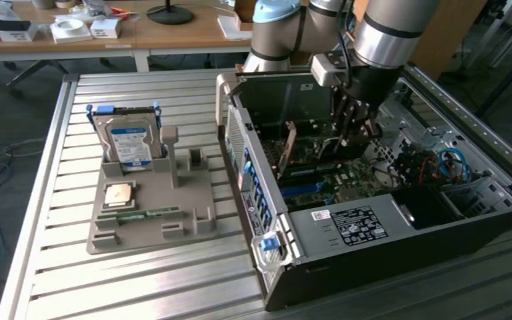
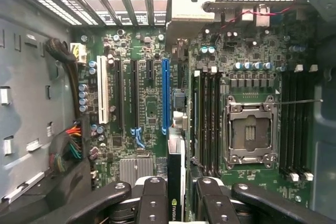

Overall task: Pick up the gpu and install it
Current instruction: 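Insert the gpu into the slot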

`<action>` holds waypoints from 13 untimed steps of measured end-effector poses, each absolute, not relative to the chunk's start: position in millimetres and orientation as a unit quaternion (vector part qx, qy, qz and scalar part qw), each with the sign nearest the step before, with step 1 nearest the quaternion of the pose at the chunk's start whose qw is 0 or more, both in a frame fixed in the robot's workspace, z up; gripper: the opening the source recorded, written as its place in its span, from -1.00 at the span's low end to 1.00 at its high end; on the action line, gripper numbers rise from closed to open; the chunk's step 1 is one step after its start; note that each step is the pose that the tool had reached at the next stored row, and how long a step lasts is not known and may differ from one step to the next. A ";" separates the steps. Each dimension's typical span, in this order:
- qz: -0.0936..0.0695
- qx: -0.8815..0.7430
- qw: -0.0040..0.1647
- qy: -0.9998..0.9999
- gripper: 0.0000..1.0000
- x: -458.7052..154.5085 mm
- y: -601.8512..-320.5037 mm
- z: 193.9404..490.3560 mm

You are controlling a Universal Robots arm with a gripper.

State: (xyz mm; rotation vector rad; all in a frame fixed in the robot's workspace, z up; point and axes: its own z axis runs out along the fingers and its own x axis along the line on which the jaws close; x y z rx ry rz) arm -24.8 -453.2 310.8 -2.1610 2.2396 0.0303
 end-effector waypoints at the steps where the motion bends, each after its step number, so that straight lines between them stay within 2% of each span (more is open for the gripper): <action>1: 0.010 -0.694 0.015 0.720 -0.48 -24.9 -453.3 309.0; 13: 0.007 -0.697 0.018 0.717 -0.48 -25.2 -453.3 302.6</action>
